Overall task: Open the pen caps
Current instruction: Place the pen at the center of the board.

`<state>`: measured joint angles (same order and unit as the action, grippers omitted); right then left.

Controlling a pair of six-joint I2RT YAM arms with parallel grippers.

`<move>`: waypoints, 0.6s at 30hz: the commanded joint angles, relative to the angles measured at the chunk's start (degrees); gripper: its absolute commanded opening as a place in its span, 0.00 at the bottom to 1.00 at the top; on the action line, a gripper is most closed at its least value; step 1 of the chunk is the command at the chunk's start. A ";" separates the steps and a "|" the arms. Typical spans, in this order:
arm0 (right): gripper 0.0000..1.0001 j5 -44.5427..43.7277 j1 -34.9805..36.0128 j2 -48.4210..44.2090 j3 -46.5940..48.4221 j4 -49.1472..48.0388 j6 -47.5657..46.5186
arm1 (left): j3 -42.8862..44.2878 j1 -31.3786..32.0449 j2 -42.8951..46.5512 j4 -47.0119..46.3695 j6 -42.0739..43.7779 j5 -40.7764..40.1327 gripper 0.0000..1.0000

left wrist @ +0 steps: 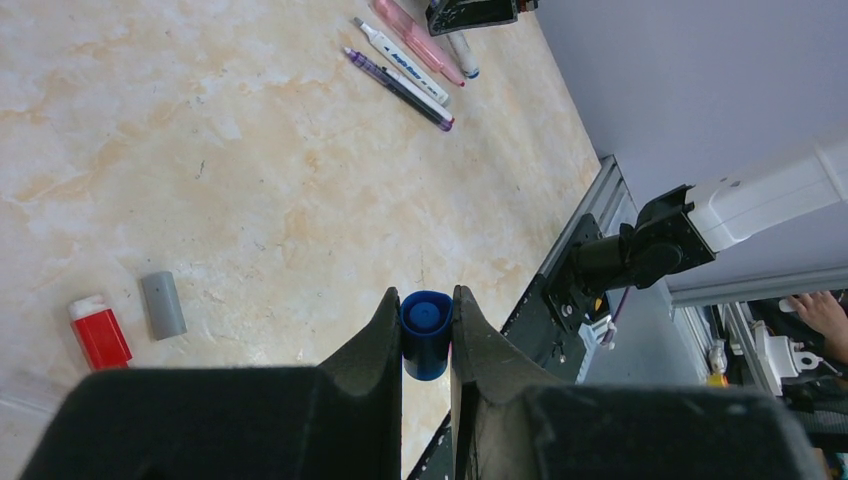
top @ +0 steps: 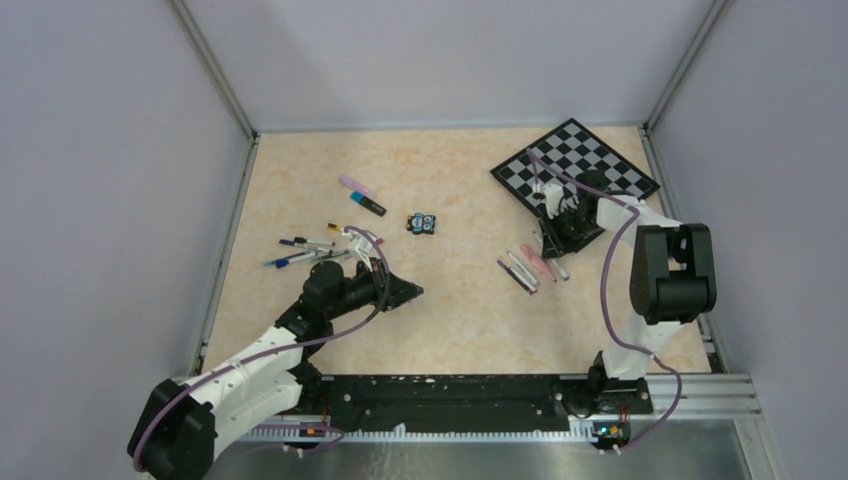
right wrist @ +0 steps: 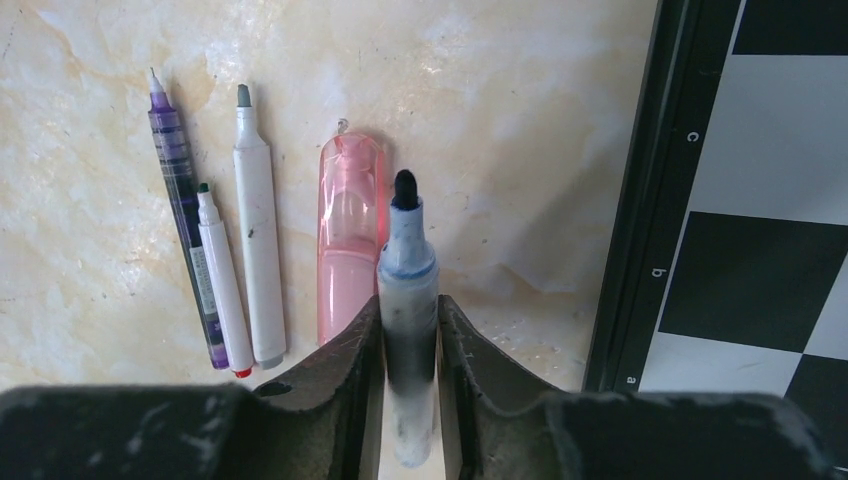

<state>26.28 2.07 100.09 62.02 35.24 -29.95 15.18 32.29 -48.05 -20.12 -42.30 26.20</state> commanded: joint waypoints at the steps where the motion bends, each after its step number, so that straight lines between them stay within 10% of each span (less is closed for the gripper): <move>1: 0.26 0.69 -0.31 -0.75 2.01 0.35 0.06 | 0.00 0.25 -0.24 -3.41 -0.35 1.29 0.00; 18: 0.32 11.71 -0.40 -21.61 -5.39 -0.65 0.73 | 4.84 5.15 -3.30 3.56 2.38 -4.56 0.00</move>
<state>30.52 2.07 87.05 59.53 35.92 -29.74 15.92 34.79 -49.95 -18.48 -41.89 26.09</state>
